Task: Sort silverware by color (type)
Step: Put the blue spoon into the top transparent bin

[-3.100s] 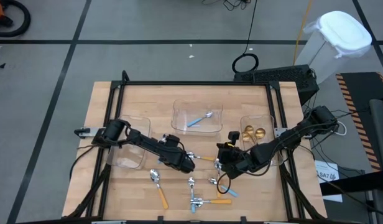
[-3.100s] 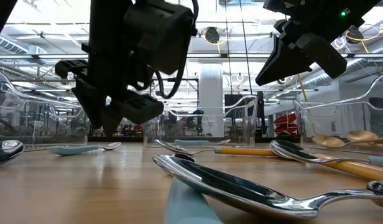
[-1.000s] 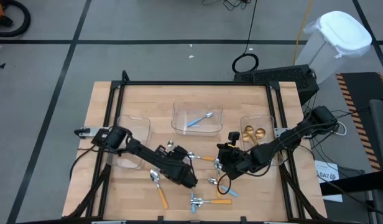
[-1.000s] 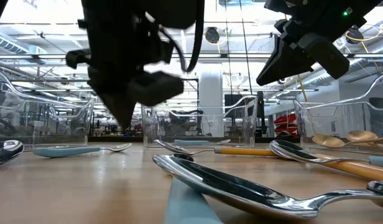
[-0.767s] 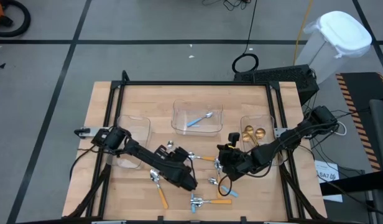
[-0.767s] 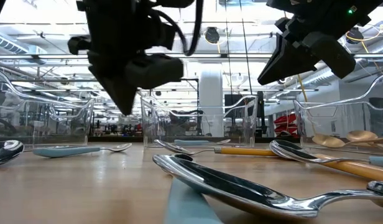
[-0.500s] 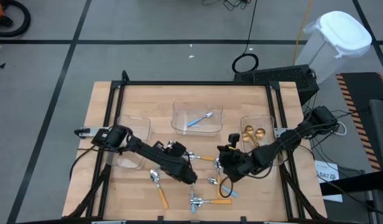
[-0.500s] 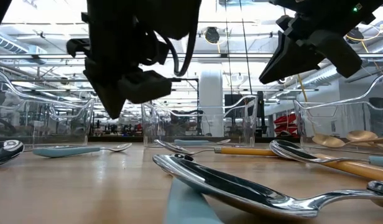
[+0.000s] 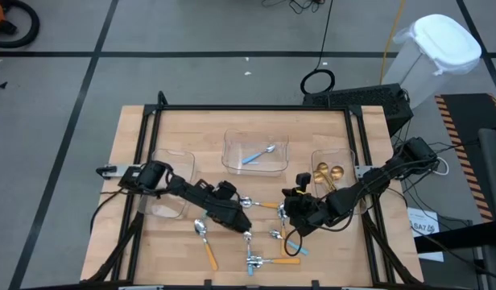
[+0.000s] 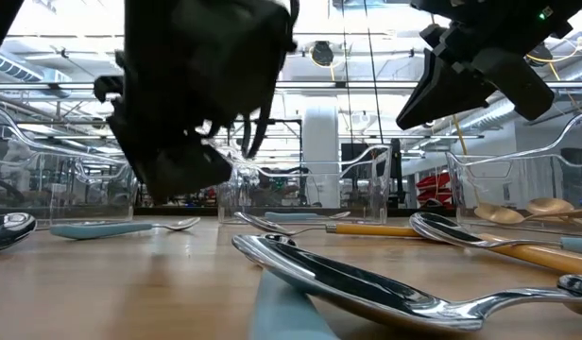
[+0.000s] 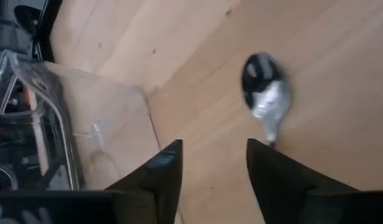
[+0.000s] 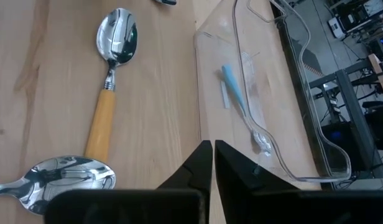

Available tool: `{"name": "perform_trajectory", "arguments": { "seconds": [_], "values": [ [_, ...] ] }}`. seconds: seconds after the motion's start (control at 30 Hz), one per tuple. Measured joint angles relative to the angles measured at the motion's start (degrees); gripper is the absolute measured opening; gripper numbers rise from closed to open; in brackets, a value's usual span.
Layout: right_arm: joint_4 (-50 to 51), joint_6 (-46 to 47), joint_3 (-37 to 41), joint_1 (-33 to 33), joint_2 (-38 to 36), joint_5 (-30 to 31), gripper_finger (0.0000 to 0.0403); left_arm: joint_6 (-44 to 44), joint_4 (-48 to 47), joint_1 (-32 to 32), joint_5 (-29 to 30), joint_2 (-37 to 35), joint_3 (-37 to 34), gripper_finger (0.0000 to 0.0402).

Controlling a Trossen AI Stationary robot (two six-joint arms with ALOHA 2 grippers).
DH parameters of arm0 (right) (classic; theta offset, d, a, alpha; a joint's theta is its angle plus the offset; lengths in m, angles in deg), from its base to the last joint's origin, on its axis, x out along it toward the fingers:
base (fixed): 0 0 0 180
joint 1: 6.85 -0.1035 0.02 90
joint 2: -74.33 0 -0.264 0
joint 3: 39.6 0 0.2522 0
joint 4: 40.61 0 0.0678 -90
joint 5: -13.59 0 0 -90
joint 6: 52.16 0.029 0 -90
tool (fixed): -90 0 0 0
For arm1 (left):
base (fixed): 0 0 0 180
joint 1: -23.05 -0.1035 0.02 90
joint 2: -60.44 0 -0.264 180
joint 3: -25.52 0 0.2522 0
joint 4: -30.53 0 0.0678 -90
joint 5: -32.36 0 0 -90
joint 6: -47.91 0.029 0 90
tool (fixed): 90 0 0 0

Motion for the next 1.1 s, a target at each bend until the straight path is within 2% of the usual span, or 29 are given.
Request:
{"name": "perform_trajectory", "arguments": {
  "seconds": [0.23, 0.6, 0.87, 1.1],
  "values": [
    [0.2, 0.0, 0.0, 0.0, 0.0, -1.0, 0.0013, 8.5, 9.1, -2.0, -2.8, 0.0, -0.8, 0.0188],
    [0.4, 0.2, 0.0, 0.0, 0.0, -1.2, 0.0013, 11.0, 7.9, -2.7, -6.9, 0.0, -0.8, 0.0188],
    [0.4, 0.2, 0.0, 0.0, 0.0, -1.3, 0.0013, 18.0, 8.8, -5.5, -8.4, -0.1, -0.8, 0.0134],
    [1.0, 0.8, 0.0, -0.2, 0.0, -3.0, 0.0013, 15.7, 10.5, -5.4, -10.2, -0.1, -0.8, 0.0104]
  ]
}}
